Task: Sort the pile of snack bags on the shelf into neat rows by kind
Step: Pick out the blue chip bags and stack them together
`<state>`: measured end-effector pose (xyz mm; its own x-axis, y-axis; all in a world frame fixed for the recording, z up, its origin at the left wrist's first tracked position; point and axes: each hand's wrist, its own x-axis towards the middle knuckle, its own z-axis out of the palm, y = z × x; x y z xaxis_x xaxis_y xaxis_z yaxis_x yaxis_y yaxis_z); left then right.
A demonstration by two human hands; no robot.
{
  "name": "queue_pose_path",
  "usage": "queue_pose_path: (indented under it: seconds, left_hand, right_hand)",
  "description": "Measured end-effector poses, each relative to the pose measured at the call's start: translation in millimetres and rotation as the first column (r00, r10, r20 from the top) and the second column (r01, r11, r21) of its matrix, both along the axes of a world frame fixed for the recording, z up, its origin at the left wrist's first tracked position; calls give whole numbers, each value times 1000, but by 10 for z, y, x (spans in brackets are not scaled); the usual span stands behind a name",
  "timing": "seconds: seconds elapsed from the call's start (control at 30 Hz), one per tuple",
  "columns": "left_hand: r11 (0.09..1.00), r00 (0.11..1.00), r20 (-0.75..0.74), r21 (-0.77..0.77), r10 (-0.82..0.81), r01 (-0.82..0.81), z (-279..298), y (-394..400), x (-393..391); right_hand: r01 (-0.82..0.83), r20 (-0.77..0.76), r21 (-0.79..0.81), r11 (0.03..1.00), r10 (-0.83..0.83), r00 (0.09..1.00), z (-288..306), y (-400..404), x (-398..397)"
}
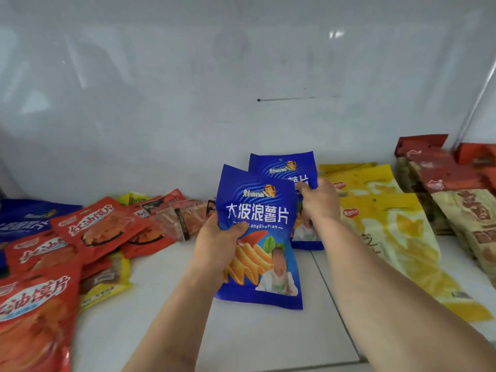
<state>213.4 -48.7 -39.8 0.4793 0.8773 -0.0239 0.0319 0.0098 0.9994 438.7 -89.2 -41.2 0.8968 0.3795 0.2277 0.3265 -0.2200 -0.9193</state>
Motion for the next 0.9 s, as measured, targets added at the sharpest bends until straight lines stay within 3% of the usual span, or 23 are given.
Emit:
queue_pose_path:
  seconds: [0.1, 0.27, 0.47, 0.67, 0.9]
  left_hand:
    - [1000, 999, -39, -15, 21, -22, -87, 111, 86]
    - [999, 997, -57, -22, 44, -45, -128, 325, 179]
    - [993, 993, -53, 51, 105, -103, -38, 578, 164]
    - [999, 999, -39, 20, 29, -28, -56, 539, 287]
    - [999, 997, -82, -51, -1, -4, -172, 374, 614]
  right_hand:
    - [-15, 26, -7, 1000, 15, 1000, -93, 159, 70]
    - [-64, -55, 25, 998, 65, 996, -275, 351, 200]
    - [-125, -48, 6, 992, 125, 991, -345, 583, 193]
    - [-69, -76, 50, 996, 73, 994, -297, 618, 328]
    - [-46, -208, 112, 993, 69, 976, -145, 558, 364]
